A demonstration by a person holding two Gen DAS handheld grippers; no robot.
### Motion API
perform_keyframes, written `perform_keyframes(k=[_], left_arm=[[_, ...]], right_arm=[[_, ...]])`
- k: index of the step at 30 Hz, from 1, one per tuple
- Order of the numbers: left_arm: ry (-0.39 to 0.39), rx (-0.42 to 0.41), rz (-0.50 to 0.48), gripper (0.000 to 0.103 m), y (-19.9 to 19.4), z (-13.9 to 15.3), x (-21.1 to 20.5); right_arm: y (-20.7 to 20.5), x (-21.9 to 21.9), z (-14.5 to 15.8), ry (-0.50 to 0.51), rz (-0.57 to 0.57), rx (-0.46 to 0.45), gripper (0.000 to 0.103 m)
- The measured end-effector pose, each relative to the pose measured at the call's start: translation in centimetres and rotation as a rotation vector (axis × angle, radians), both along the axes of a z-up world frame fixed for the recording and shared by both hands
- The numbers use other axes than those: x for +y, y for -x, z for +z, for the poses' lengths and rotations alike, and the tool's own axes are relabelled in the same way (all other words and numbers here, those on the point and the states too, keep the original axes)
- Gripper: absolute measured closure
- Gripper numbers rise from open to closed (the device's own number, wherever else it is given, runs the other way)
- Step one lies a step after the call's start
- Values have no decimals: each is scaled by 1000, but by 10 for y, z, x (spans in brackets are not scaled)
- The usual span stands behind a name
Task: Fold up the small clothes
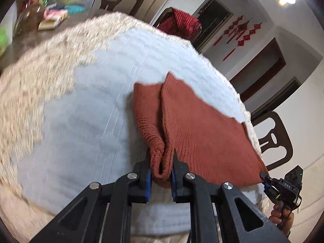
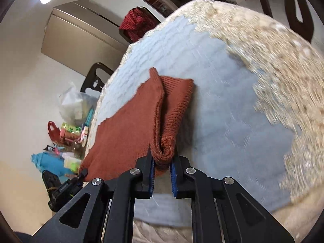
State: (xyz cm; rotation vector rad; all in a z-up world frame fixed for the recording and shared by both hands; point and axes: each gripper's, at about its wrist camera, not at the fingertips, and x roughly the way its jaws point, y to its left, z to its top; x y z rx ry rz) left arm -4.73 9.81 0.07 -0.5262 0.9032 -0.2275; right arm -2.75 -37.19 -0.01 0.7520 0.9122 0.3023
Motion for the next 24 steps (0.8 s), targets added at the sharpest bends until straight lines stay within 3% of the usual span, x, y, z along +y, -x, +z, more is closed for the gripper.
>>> perform_keyframes(k=[3,8,13,17,21,24], left_arm=[[35,5,-4,84,0,-9,4],[-70,-49,-6,79,6,8,5],[-174,-140,50,79,4,33,11],[-167,-197,-19,76,-15,41,-14],[-203,-200,-92,76,-40,33,-45],[-271,-117,-98,76,-54,10,-51]], right_arm=[[2,-3,-13,8,3,24,90],[7,2,-3,84,24,-24,84],[19,1,32,244,-10,-150,83],[3,22,43,269,36,-233,83],[-25,57,33,313,114,-248,83],[-43,54,12,367,72,-177,84]])
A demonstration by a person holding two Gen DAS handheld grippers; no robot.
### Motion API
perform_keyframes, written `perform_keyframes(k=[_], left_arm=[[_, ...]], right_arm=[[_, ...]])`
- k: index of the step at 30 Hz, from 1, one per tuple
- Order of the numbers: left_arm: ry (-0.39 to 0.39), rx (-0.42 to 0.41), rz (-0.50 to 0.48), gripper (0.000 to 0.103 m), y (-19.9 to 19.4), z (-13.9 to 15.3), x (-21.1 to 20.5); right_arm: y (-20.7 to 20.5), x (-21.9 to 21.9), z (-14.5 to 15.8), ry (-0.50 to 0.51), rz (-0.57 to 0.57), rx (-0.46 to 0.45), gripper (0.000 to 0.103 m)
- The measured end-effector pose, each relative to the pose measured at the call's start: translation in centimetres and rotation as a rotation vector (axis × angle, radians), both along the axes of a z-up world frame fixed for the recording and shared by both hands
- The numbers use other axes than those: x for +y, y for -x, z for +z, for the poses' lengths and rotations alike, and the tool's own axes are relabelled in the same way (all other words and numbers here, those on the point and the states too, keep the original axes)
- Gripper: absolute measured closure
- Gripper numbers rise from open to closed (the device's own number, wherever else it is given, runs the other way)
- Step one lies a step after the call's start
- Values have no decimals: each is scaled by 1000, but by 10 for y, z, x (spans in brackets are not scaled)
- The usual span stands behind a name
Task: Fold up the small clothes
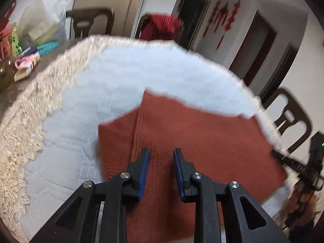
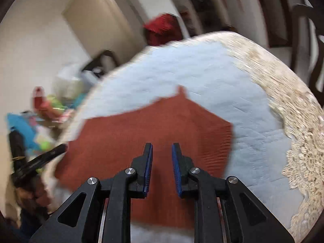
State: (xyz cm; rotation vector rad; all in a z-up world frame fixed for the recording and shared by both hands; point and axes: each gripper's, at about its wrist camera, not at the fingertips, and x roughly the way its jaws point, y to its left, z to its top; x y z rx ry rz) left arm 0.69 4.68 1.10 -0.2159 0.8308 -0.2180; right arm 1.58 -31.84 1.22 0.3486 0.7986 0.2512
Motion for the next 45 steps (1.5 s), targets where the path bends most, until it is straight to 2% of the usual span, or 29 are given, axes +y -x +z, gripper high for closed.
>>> perform_keyframes(k=[1,3,7,9,11,14,17,20,23,28,32,37,40,45], left_arm=[[-5,-23,0,76,2,0,1],[-9,-8,-8,76,1,4,1],[-8,-33,-27,76,-13,19,-7],[-21,-39,-20,76,-23,23,-12],[-33,-49,-18,76,-37,26,-16],[-62,-25,-13,76,-53,18,-20],[-83,33,8,76,-62,-4,-16],[-71,9,12,76,-57,-4,-15],[-80,10,12,75,-57,-4,-17],[-92,9,11,74,-59,-3,-19],[-109,0,17,74,-58,1,-19],[-122,-36,32,74,-44,13,-18],[-133,-77,24,74,-31,24,-20],[-146,-113,-13,70,-8,30,-26]], right_arm=[[-2,-5,-5,2,-21,10,88],[-1,-16,-6,-58,-28,14,88],[-3,-11,7,-42,-19,0,87],[-12,-5,14,-48,-3,-22,86],[-28,2,15,-31,-15,-1,86],[-47,5,7,-18,-28,37,86],[-55,-1,-1,15,-47,52,86],[-55,-15,-10,2,-93,54,86],[-52,-25,-15,-58,-98,58,86],[-52,-22,-12,-39,-96,56,85],[-48,-19,-4,14,-95,40,85],[-30,-11,15,72,-83,-29,82],[-18,2,23,119,-43,-58,74],[-3,32,25,185,56,-81,74]])
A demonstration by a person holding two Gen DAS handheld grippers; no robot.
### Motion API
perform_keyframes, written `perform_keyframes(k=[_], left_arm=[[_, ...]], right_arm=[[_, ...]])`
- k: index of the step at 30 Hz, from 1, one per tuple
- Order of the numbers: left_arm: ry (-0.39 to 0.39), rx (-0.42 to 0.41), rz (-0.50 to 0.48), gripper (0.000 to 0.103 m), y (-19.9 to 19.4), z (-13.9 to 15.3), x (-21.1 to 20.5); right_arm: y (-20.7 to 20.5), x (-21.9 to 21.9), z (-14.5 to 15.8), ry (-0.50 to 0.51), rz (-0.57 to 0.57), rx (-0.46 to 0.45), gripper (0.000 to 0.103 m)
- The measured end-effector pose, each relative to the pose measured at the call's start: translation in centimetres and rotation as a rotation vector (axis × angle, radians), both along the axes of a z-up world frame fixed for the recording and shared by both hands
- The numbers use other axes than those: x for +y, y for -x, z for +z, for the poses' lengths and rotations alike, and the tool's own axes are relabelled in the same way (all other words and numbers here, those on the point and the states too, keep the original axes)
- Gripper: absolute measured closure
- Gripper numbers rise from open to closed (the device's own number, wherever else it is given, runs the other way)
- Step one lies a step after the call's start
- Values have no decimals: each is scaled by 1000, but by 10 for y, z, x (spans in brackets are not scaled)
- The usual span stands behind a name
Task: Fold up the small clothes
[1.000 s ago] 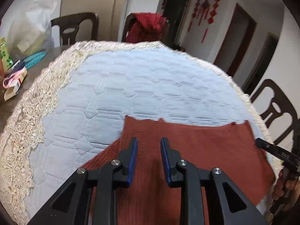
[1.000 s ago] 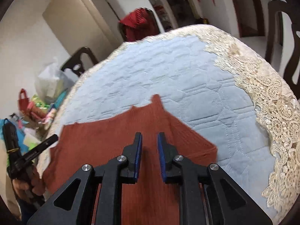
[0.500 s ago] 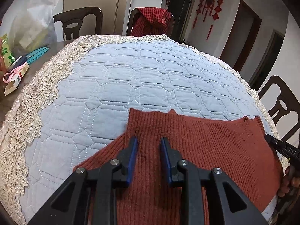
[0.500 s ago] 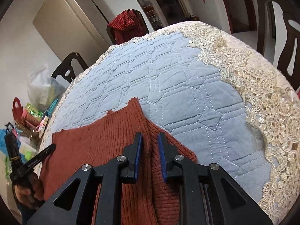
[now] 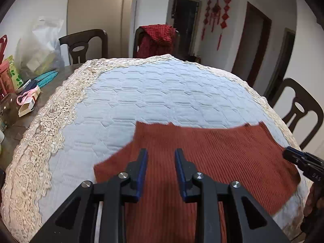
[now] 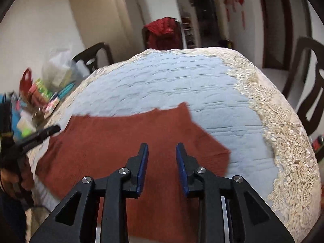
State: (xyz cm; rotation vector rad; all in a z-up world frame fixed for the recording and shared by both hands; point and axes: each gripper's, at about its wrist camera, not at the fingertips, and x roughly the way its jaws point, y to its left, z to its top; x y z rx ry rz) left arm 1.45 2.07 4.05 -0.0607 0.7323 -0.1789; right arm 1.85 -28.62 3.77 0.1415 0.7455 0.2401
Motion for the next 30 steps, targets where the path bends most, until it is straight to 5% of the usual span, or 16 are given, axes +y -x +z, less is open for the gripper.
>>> perform_keyframes(k=[5,14,30], left_arm=[[7,74,-7,69,1,-26,1],[26,50,-19,69,19,-14,2],[1,52,-2,69,37,-19,3]], right_arm=[[3,14,-17,36,33,38,74],[13,12,-8,31,52,14,74],[25,89,-12,44,276,-19,74]])
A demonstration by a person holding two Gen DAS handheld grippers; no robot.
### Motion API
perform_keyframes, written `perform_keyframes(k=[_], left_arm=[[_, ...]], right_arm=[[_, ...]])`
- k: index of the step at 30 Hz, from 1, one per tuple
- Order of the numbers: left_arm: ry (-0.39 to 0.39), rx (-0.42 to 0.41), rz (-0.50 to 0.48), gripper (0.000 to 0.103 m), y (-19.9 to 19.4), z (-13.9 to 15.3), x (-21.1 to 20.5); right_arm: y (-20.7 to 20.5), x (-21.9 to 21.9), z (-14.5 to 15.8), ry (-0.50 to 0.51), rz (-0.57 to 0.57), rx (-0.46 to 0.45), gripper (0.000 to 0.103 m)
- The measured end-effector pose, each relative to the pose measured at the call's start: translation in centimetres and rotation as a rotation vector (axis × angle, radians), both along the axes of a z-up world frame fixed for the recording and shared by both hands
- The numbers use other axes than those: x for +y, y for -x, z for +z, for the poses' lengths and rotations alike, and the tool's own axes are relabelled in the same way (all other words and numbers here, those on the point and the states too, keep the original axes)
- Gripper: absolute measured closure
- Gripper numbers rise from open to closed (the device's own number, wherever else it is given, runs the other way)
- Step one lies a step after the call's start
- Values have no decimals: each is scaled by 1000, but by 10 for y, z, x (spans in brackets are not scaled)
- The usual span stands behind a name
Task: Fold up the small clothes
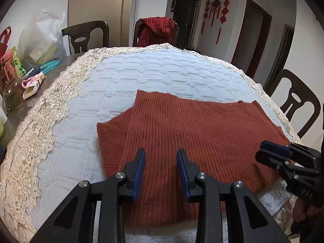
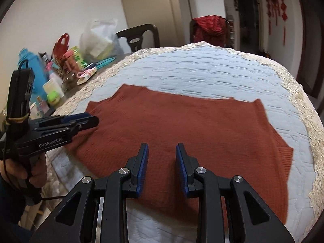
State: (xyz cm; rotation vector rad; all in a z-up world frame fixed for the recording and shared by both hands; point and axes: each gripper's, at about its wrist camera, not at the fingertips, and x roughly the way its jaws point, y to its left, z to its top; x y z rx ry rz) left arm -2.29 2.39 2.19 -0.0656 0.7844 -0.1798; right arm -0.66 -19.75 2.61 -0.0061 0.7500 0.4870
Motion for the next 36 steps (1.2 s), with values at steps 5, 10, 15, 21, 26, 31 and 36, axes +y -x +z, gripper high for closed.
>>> perform_keyframes(k=[5,10,15,21,26,31,36], left_arm=[[12,12,-1,69,-1,-5,2],[28,-16,23,69,3,5,13],[31,-15,84,59,-1,3,33],[119,53,127,53,-13,-15,61],[179,68,108,51,-24,-18,64],[227,77,106,51,-32,-19,65],[280,79,90,52,-21,-21,64]], right_arm=[[-3,13,-13,43,11,4,74],[-1,17,-3,38,13,-7,74],[-4,27,-8,50,33,-1,74],[-17,31,-10,58,19,7,74],[-28,35,-11,59,14,20,74],[-39,38,-12,65,3,35,74],[-31,38,-7,76,9,15,74]])
